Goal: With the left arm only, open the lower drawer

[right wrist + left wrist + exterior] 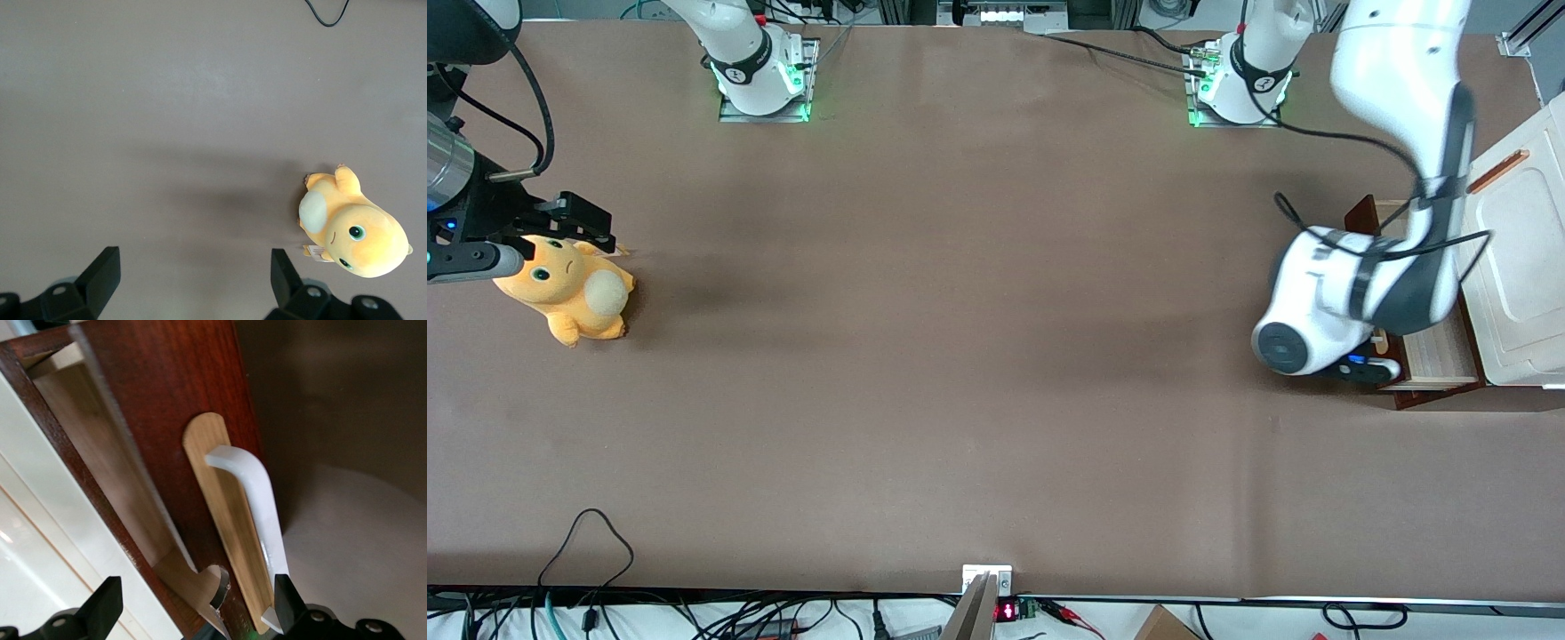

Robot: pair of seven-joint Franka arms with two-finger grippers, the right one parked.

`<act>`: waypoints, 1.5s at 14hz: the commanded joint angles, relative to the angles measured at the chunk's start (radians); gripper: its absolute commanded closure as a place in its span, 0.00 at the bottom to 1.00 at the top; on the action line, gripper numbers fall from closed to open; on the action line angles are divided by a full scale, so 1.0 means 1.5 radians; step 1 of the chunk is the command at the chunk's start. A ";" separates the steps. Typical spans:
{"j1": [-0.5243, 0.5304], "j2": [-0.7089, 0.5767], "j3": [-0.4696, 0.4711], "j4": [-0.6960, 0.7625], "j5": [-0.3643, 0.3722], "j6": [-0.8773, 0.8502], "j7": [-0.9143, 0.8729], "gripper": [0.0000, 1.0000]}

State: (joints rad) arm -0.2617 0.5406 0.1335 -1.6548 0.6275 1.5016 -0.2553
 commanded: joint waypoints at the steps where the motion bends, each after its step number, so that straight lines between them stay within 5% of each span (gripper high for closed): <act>1: 0.012 -0.034 0.023 0.034 -0.092 0.015 0.041 0.00; 5: 0.019 -0.074 0.024 0.073 -0.146 0.012 0.070 0.00; 11: 0.078 -0.138 0.038 0.138 -0.378 0.024 0.071 0.00; 16: 0.083 -0.172 0.028 0.133 -0.464 0.121 0.088 0.00; 21: 0.100 -0.191 -0.015 0.134 -0.465 0.121 0.185 0.00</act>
State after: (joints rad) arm -0.1372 0.2812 0.1422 -1.4448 -0.0533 1.6751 -0.0185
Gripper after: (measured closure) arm 0.000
